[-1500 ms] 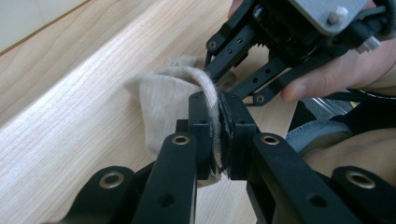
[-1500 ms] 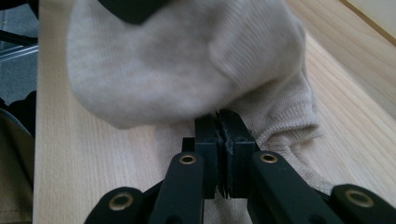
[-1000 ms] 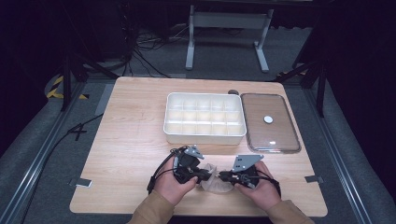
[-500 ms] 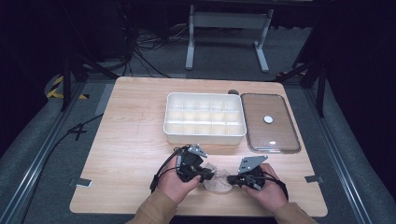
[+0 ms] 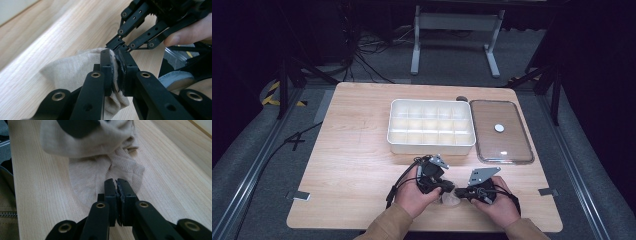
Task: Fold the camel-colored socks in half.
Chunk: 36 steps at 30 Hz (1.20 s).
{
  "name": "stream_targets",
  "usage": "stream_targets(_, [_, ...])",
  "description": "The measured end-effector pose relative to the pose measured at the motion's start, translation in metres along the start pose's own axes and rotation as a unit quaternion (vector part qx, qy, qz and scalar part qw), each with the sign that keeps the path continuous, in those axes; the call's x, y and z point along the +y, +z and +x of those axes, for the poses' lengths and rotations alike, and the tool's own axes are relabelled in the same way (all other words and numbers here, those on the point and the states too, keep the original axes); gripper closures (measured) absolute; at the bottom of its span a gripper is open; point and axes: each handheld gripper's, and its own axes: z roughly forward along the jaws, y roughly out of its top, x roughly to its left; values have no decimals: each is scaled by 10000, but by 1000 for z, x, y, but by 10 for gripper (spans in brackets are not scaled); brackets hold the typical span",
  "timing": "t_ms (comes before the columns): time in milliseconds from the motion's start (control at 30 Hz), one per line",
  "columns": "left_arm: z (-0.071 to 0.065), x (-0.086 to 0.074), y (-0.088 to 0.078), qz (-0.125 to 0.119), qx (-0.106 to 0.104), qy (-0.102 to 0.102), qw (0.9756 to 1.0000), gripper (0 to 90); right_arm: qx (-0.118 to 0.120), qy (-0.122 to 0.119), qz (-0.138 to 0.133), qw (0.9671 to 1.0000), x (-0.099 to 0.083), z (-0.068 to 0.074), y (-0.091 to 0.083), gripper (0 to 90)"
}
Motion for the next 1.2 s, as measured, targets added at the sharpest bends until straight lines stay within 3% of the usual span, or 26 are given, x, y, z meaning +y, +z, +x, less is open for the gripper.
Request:
stream_targets(67, [0, 0, 4, 28, -48, 16, 10000, 808, -1, 3, -6, 10000, 0, 0, -1, 858])
stream_targets(167, [-1, -1, 9, -52, -273, 71, 9996, 697, -44, 21, -63, 10000, -1, -2, -8, 854])
stream_targets(233, [-4, -1, 6, -184, -341, 138, 9992, 602, -77, 60, -113, 9999, -1, -3, -14, 852])
stream_targets(333, [-5, -1, -4, -369, -342, 162, 9986, 590, -188, 118, -184, 9996, -1, -6, -23, 851])
stream_targets(600, [13, -13, -34, -507, 75, 9, 9987, 634, -253, 94, -309, 9992, 2, -6, -33, 852])
stream_targets(700, [21, -18, -42, -586, 170, -121, 9981, 660, -249, 55, -331, 9991, 4, -5, -34, 854])
stream_targets(767, [23, -19, -43, -605, 190, -95, 9979, 682, -238, 42, -336, 9991, 5, -5, -33, 854])
stream_targets(867, [25, -22, -46, -515, 309, 28, 9982, 699, -232, 52, -326, 9992, 5, -5, -34, 854])
stream_targets(933, [27, -26, -48, -329, 546, 106, 9979, 703, -228, 40, -329, 9992, 5, -4, -35, 854])
stream_targets(1000, [31, -29, -48, -251, 638, 113, 9976, 712, -163, 39, -309, 9994, 5, -3, -35, 858])
stream_targets(1100, [35, -33, -46, -79, 712, 40, 9974, 726, 26, 22, -102, 9999, 3, -1, -29, 875])
stream_targets(1200, [38, -37, -40, 223, 768, 98, 9968, 743, 175, 43, 184, 9997, 1, 1, -22, 889])
